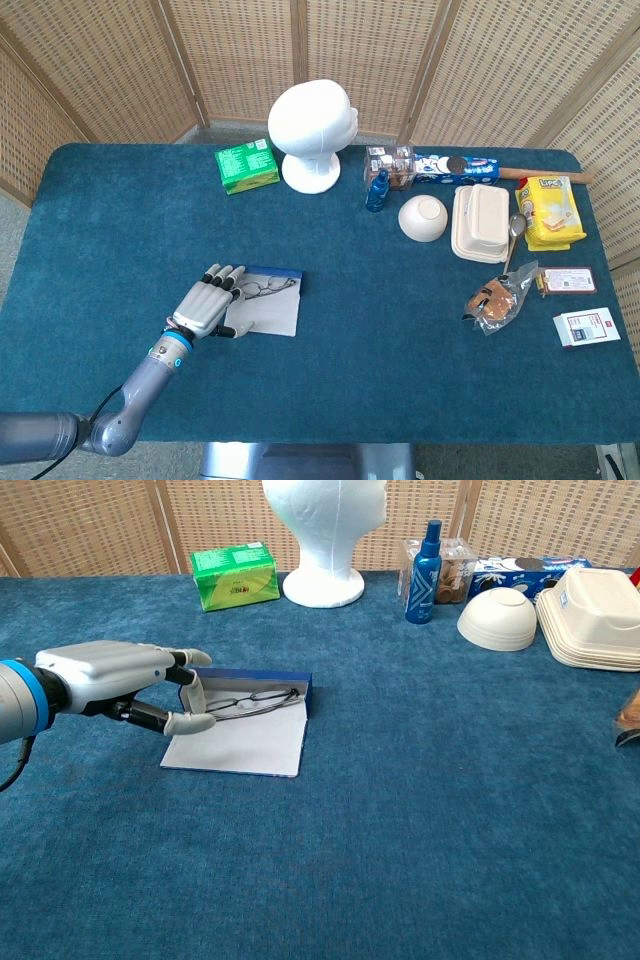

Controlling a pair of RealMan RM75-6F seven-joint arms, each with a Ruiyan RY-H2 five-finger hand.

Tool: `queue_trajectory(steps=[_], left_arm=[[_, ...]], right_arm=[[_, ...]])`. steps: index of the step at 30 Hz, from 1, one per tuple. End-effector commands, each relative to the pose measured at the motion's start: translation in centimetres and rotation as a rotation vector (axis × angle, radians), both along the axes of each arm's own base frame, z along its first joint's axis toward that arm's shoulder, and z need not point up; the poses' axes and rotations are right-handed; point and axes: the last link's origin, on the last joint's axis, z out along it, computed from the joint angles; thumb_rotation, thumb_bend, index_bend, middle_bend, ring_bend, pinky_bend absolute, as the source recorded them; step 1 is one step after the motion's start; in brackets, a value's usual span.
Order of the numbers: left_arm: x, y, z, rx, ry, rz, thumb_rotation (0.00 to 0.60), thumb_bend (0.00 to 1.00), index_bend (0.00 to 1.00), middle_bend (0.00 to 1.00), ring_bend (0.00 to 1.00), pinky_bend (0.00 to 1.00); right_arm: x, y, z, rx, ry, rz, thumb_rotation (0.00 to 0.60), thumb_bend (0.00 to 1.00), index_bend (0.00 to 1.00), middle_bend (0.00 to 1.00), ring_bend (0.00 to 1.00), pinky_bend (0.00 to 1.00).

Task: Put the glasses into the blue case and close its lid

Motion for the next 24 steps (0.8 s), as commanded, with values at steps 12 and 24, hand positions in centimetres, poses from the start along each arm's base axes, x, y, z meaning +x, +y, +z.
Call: queue_trajectory(steps=[12, 24], left_arm=[[0.7, 0.5, -0.1, 0.028, -0.02, 0.001, 0.122, 0.23, 0.31, 0.0, 0.0, 0.0], [0.0, -1.1, 0.0, -0.025, 0.017, -0.012, 0.119, 0.23, 0.34, 0.0, 0.0, 0.0]], right_arm=[[0.1, 0.4, 0.2, -0.009, 0.0, 0.0, 0.587, 0.26, 0.0, 0.13, 0.0, 0.17], [0.1, 0.0, 0.0, 0.0, -0.001, 0.006, 0.582, 0.26, 0.0, 0.13, 0.0, 0.17]])
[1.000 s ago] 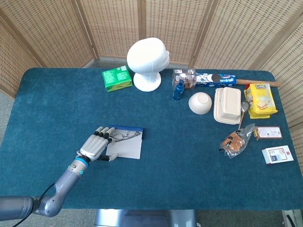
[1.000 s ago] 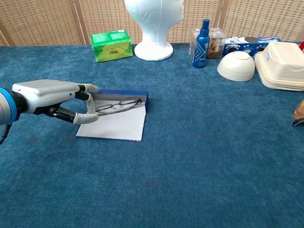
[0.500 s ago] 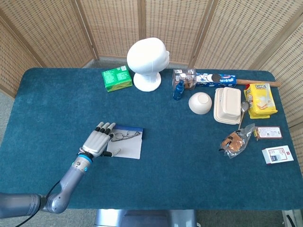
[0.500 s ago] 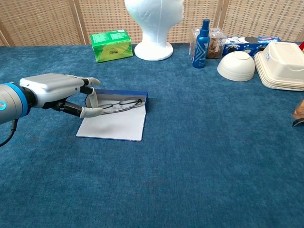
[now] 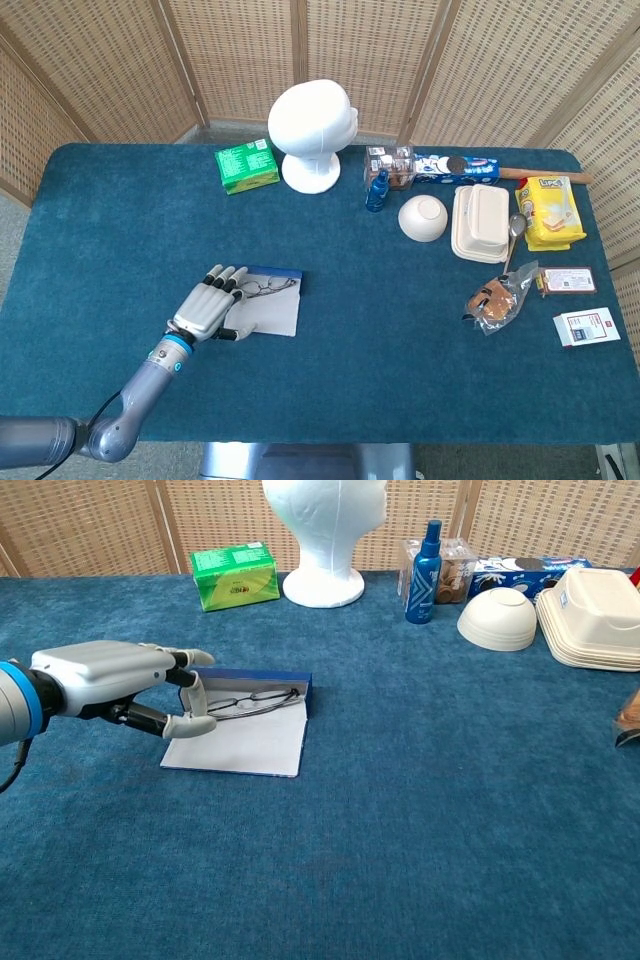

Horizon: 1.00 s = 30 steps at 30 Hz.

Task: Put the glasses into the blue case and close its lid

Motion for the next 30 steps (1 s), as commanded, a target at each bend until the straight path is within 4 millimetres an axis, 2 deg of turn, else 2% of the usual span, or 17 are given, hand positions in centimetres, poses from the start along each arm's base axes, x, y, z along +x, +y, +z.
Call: queue_trajectory(steps=[1, 22, 30], left_arm=[[-0.3, 0.0, -0.2, -0.006, 0.022, 0.008, 0.117, 0.23, 0.34, 0.0, 0.0, 0.0], [0.7, 2.2, -1.6, 0.055, 0.048, 0.016, 0.118, 0.23, 0.28, 0.0, 0.0, 0.0], [1.0, 1.7, -0.5, 0.025, -0.032, 0.048, 0.115, 0.23, 0.29, 0.0, 0.0, 0.0]], right_arm=[[0.0, 0.0, 0.0, 0.0, -0.001, -0.002, 0.583, 0.26, 0.0, 0.13, 0.0, 0.17], [-0.2, 0.5, 0.2, -0.009, -0.002, -0.01, 0.571, 0.26, 0.0, 0.12, 0.0, 0.17], [-0.3, 0.6, 0.2, -0.01, -0.004, -0.012, 0.568, 0.26, 0.0, 0.13, 0.0, 0.17]])
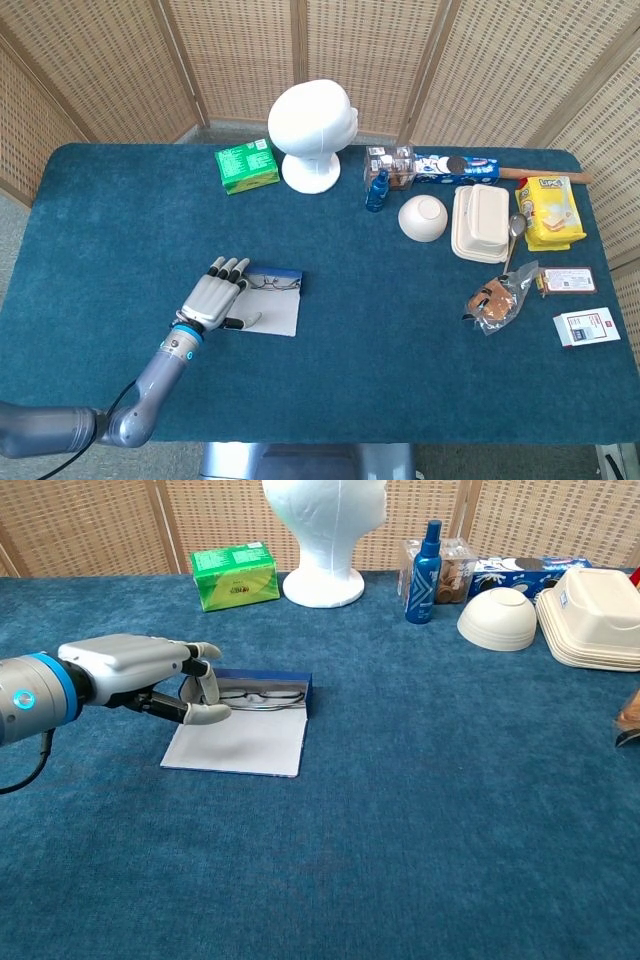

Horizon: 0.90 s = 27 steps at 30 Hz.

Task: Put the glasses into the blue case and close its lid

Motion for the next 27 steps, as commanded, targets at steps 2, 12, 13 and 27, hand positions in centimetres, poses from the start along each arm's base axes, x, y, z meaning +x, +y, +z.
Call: queue_trajectory(steps=[2, 12, 13, 27], left_arm=[[0.1, -0.3, 1.2, -0.013, -0.07, 0.027, 0.11, 0.23, 0.27, 0.0, 0.0, 0.0], [1.7, 2.0, 4.1, -0.073, -0.215, 0.082, 0.103, 0.23, 0.15, 0.0, 0.0, 0.0], [2.0, 2.2, 4.0, -0.086, -0.226, 0.089, 0.1, 0.23, 0.14, 0.0, 0.0, 0.0], [5.0, 6.6, 0.2, -0.204, -0.257, 0.123, 0.071, 0.23, 0.07, 0.0, 0.0, 0.0]], right_arm=[[0.0, -0.1, -0.1, 0.002, -0.001, 0.002, 0.571, 0.26, 0.0, 0.12, 0.0, 0.17], [0.1, -0.7, -0.5, 0.021, 0.001, 0.002, 0.57, 0.26, 0.0, 0.12, 0.0, 0.17], [0.1, -0.8, -0.6, 0.022, 0.002, 0.0, 0.568, 0.26, 0.0, 0.12, 0.0, 0.17], [0.3, -0.7, -0.2, 0.01, 0.018, -0.025, 0.566, 0.26, 0.0, 0.13, 0.0, 0.17]])
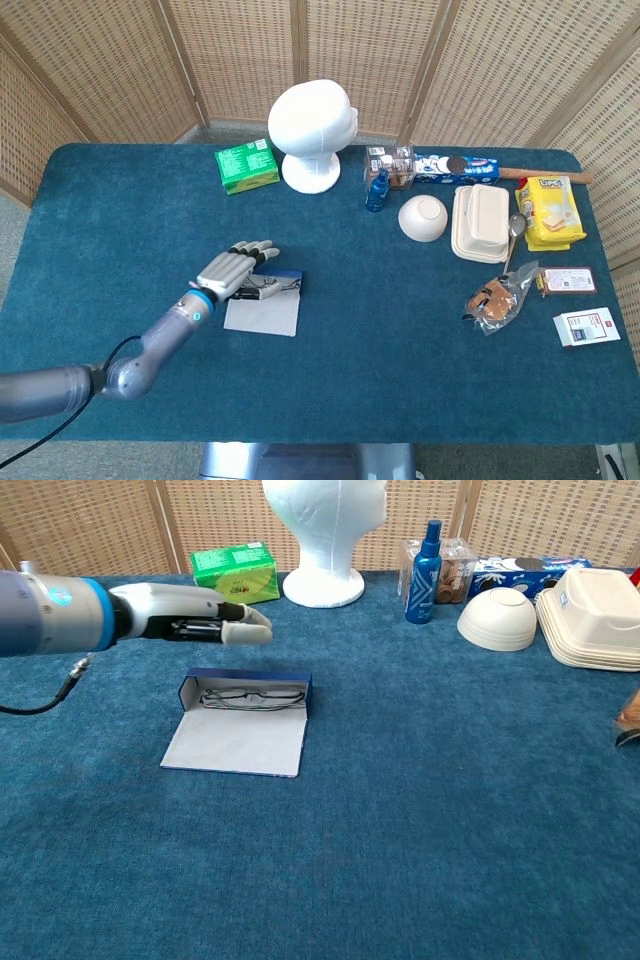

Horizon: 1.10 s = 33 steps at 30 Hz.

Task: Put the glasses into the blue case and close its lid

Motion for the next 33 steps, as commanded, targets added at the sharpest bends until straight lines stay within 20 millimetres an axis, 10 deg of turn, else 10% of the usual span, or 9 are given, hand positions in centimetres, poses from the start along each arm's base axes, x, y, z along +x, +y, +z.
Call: queue_trajectory(steps=[1, 15, 33], left_arm=[[1.1, 0.9, -1.4, -0.04, -0.009, 0.007, 0.066, 0.23, 0.07, 0.0, 0.0, 0.0], [1.6, 0.1, -3.9, -0.146, 0.0, -0.014, 0.061, 0.23, 0.13, 0.05, 0.0, 0.05], [-1.1, -2.9, -1.4, -0.166, 0.0, 0.011, 0.054, 0.23, 0.14, 0.04, 0.0, 0.08]], right_arm=[[0.0, 0.0, 0.0, -0.001, 0.002, -0.003, 0.566, 0.26, 0.0, 0.12, 0.0, 0.17], [0.1, 0.2, 0.2, -0.005, 0.005, -0.01, 0.568, 0.26, 0.0, 0.12, 0.0, 0.17], [0.2, 0.4, 0.3, -0.009, 0.003, 0.0, 0.568, 0.26, 0.0, 0.12, 0.0, 0.17]])
